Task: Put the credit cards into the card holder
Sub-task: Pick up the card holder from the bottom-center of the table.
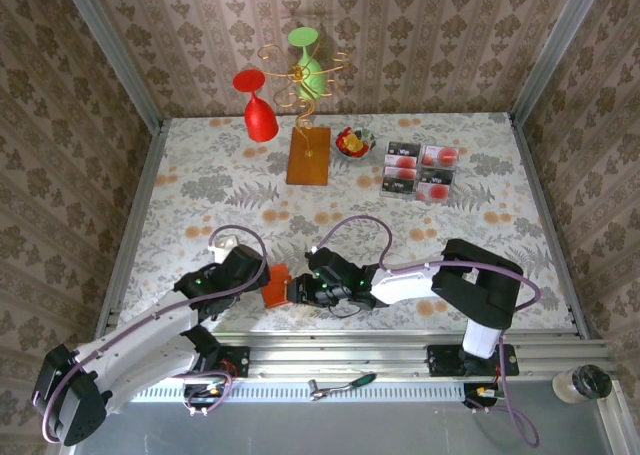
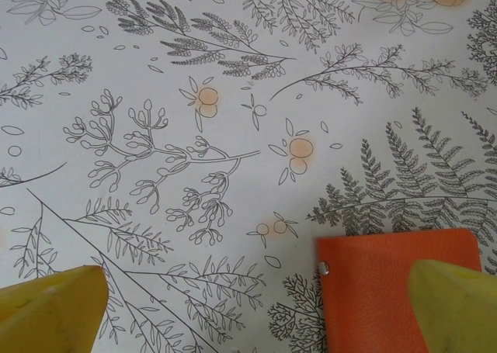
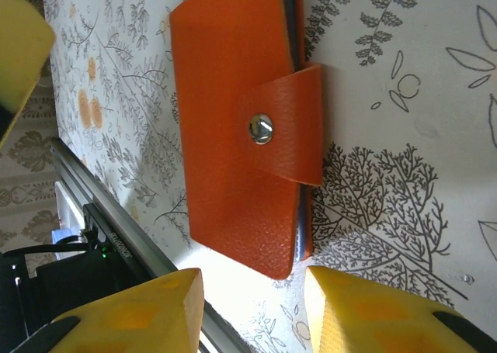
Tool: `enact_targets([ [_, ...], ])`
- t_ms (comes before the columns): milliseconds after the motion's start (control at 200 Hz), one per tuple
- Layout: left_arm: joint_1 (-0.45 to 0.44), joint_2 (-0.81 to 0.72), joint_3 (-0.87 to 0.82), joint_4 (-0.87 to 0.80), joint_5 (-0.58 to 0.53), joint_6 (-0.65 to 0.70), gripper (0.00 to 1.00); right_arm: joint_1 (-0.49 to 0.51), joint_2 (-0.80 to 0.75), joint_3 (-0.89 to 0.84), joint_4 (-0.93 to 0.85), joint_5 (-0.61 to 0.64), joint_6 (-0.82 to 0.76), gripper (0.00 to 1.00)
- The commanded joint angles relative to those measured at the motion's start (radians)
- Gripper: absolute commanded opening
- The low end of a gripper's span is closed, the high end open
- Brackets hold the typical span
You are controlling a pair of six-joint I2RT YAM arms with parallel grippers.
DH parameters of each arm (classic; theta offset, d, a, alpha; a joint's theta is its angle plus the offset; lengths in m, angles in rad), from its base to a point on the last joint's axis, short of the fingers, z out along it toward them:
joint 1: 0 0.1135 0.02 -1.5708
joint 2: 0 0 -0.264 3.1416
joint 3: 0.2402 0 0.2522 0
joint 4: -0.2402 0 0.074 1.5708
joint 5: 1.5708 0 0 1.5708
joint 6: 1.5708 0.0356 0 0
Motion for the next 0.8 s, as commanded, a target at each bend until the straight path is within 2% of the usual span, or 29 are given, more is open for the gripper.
enact_targets([
  [0,-0.013,-0.013,-0.009,-0.024,-0.032,-0.021,1.0,0.006,0.027,0.029,0.024,-0.015,0.023,0.41],
  [255,-0.02,-0.014,-0.009,-0.013,-0.035,-0.02,1.0,0.006,0.057,0.038,0.054,-0.025,0.035,0.4],
  [570,-0.035,-0.008,-0.016,-0.009,-0.039,-0.03,1.0,0.005,0.09,0.051,0.098,-0.043,0.052,0.35],
  [655,-0.039,-0.007,-0.013,-0.016,-0.045,-0.035,1.0,0.003,0.105,0.049,0.118,-0.044,0.061,0.29],
  [795,-0.046,-0.007,-0.008,-0.021,-0.042,-0.03,1.0,-0.005,0.108,0.029,0.165,-0.054,0.078,0.13],
])
